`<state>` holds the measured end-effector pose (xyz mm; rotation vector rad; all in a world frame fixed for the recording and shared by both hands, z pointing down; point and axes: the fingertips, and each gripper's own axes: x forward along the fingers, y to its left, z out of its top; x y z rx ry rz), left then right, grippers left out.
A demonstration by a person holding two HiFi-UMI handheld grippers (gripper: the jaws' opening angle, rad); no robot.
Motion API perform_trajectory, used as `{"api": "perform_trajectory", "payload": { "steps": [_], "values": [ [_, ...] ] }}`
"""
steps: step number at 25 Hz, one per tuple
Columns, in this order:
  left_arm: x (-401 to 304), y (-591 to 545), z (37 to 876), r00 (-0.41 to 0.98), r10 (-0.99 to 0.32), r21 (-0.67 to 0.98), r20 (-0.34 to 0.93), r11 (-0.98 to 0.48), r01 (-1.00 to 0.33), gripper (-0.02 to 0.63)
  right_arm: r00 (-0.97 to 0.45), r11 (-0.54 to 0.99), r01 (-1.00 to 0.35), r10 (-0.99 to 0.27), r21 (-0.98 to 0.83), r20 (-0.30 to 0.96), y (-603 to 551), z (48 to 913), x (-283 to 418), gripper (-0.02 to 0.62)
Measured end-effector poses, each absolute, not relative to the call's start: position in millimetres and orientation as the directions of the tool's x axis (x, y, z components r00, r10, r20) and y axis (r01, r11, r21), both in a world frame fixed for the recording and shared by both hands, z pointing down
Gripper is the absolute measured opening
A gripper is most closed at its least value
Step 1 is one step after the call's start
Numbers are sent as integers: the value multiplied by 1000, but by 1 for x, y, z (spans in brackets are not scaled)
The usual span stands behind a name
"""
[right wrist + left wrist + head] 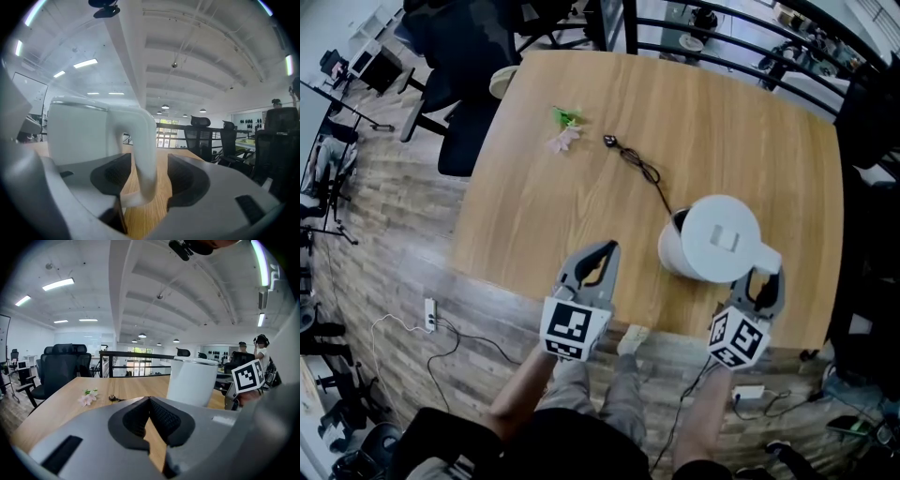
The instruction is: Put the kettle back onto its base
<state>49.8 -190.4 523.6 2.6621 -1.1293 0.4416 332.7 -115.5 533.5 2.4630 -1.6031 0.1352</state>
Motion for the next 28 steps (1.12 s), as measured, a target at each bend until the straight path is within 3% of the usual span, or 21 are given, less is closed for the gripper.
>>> {"api": "perform_trajectory", "payload": {
  "steps": [14,28],
  "values": [
    [43,-169,471,705,-645,64,294,-723,-688,0,412,-396,-911,-892,115,185,-80,493,306,227],
    [28,-134,407,749,-626,23,218,-764,-645,0,419,-407,-907,-896,106,144,-23,433,271,172]
  ]
}}
